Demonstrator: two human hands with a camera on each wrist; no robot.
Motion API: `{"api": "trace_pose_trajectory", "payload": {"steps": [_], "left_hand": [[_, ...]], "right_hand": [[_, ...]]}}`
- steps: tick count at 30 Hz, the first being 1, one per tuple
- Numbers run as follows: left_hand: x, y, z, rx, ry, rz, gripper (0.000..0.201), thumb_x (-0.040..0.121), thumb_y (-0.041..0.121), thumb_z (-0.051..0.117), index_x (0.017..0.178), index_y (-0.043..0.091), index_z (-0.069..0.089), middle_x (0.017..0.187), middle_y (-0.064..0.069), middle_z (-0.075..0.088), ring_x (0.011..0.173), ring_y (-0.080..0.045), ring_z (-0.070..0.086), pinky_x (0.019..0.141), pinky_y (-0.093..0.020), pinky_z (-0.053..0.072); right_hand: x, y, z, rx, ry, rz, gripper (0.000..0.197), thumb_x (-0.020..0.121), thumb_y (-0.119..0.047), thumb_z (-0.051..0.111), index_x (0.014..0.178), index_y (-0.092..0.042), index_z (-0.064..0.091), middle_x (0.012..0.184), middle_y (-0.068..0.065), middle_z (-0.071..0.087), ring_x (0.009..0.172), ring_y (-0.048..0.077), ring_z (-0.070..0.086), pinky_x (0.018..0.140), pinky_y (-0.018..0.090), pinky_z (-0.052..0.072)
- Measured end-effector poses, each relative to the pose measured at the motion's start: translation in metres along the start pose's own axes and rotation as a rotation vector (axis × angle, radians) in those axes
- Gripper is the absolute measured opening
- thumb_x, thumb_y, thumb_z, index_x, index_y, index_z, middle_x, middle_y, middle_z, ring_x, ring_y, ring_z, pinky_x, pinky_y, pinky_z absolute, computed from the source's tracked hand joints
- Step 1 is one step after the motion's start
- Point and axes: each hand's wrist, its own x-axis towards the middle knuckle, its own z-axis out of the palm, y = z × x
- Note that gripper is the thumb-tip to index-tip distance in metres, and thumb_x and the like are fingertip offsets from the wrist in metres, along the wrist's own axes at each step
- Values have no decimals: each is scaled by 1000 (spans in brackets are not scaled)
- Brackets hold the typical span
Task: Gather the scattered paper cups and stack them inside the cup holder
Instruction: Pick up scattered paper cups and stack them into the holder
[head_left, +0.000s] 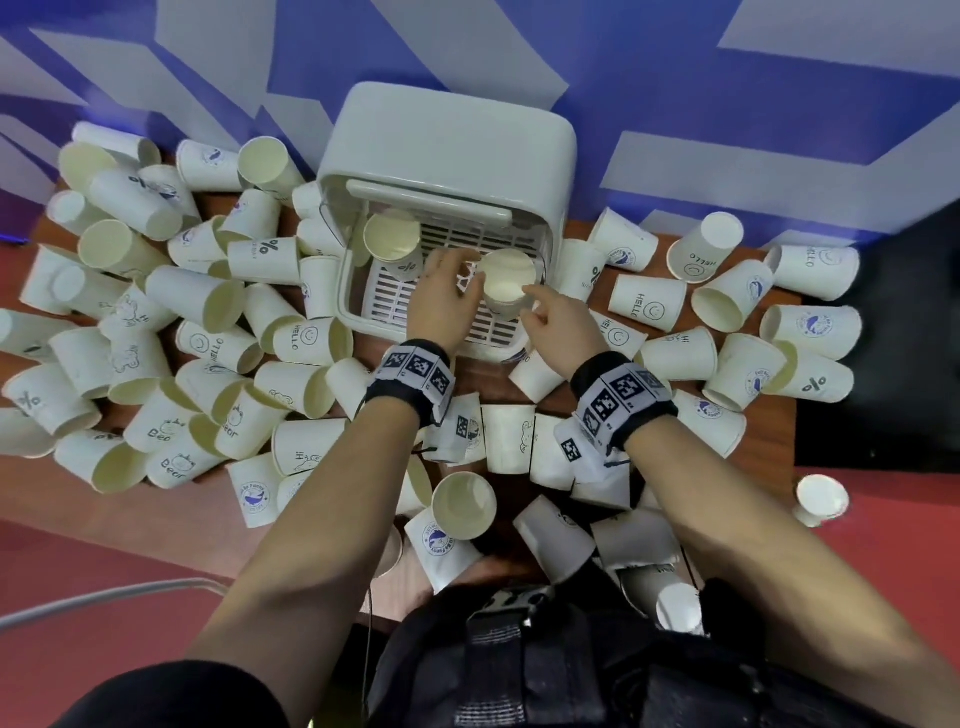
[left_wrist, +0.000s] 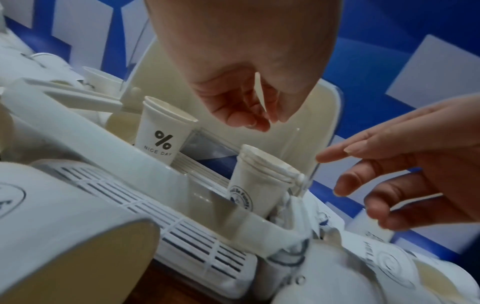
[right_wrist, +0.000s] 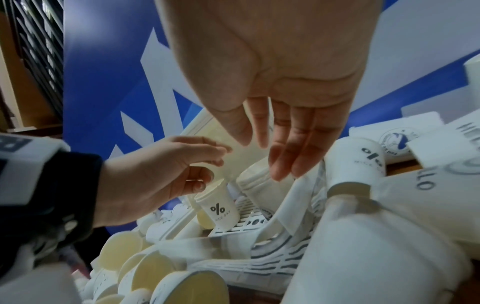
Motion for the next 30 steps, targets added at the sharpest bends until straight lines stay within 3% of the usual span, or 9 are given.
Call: {"api": "trace_pose_trajectory", "payload": {"steps": [3, 6, 8, 15, 19, 23, 27, 30], "left_hand": [[-14, 15, 2, -12, -42, 108, 20, 92, 19, 54, 109, 12, 63, 97, -3, 60, 76, -15, 55, 73, -35, 49], [-30, 33, 13, -6, -104, 159, 20, 92, 19, 53, 108, 14, 64, 94, -2, 62, 69, -13, 54, 69, -31, 48], [-40, 49, 24, 0, -150, 203, 19, 93, 20, 54, 107, 15, 65, 93, -2, 63, 70, -12, 52, 69, -29, 46], [-66, 108, 56, 89, -383, 343, 23, 94, 20, 52, 114, 17, 64, 107, -2, 66, 82, -13, 55, 78, -29, 45], [-67, 144, 74, 233, -456, 439, 27, 97, 20, 48, 119, 17, 62, 121, -1, 63, 103, -18, 58, 80, -24, 38], [-68, 175, 103, 293, -542, 456, 29, 97, 22, 46, 122, 18, 60, 124, -4, 62, 110, -22, 57, 89, -32, 45], [-69, 205, 136, 360, -619, 473, 28, 97, 23, 46, 120, 17, 60, 119, -7, 62, 103, -24, 58, 80, -30, 42], [-67, 217, 157, 375, -679, 437, 27, 94, 20, 49, 119, 15, 60, 116, -8, 62, 104, -26, 57, 84, -32, 44]], "right_hand": [[-20, 10, -12, 90, 80, 36, 34, 97, -18, 47, 130, -14, 55, 114, 15, 64, 105, 28, 59, 91, 35, 47], [-42, 27, -24, 178, 150, 74, 31, 95, -16, 49, 124, -11, 59, 112, 16, 64, 103, 29, 60, 93, 39, 47], [-57, 40, -33, 174, 180, 101, 31, 94, -15, 50, 123, -11, 60, 114, 15, 64, 107, 27, 58, 94, 37, 45], [-94, 90, -72, 169, 282, 256, 31, 93, -15, 49, 121, -13, 61, 114, 14, 64, 107, 28, 58, 87, 29, 41], [-106, 124, -99, 209, 347, 318, 32, 91, -12, 48, 121, -11, 59, 115, 14, 63, 108, 31, 58, 92, 34, 46], [-116, 159, -125, 181, 348, 348, 35, 89, -9, 49, 122, -9, 58, 119, 16, 59, 112, 30, 55, 92, 30, 41], [-121, 192, -151, 82, 332, 370, 40, 89, -11, 51, 129, -10, 54, 129, 20, 51, 119, 34, 48, 100, 36, 40], [-120, 208, -163, 37, 300, 397, 43, 89, -11, 50, 133, -9, 49, 131, 22, 45, 120, 37, 46, 102, 38, 39]]}}
